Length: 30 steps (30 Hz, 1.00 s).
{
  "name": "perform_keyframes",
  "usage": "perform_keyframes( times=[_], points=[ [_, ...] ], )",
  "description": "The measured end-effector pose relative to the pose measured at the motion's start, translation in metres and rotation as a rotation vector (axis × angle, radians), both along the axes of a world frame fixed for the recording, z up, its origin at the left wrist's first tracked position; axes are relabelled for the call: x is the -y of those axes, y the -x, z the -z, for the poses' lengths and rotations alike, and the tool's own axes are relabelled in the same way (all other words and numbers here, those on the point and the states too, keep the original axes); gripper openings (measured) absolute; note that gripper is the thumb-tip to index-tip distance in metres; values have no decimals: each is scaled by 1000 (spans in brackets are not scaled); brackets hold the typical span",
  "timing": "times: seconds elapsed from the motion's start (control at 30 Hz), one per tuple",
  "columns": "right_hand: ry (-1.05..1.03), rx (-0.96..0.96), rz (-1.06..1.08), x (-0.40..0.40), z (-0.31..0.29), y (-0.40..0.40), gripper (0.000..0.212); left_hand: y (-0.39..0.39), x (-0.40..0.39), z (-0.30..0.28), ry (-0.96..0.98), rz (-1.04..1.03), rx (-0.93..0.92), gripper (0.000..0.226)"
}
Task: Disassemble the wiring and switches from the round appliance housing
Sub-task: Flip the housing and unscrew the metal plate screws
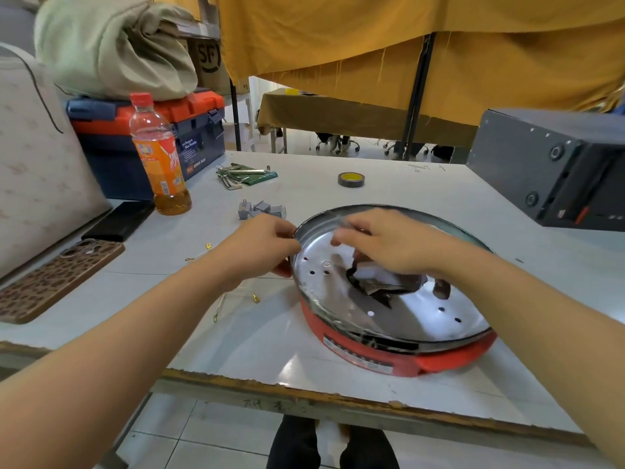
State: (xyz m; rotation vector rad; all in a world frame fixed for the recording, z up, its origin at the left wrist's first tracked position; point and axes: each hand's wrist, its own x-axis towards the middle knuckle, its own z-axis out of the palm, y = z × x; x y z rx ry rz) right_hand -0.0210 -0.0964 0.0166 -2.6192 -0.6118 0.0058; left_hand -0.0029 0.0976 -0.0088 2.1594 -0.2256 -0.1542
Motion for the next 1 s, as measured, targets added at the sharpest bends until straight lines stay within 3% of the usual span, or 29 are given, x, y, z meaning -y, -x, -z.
perform_keyframes(
  times=[0.13,0.33,0.47,0.77,0.9,1.0],
  points=[
    [-378,-9,66,4,-7,2,36,-5,5,1,112,-11,-3,18],
    [-520,-4,127,9,-5,1,42,-11,10,4,73,-115,37,25],
    [-575,-145,82,13,-6,1,33,-8,1,-2,1,-15,-63,10],
    [-603,-338,-28,14,-9,7,25,-9,9,1,6,-51,51,17],
    [-611,-383,-40,16,-8,11,23,-11,9,0,46,-84,-2,20],
    [-614,-377,-30,16,-7,11,23,-8,-1,-7,-120,-19,-63,18]
  ],
)
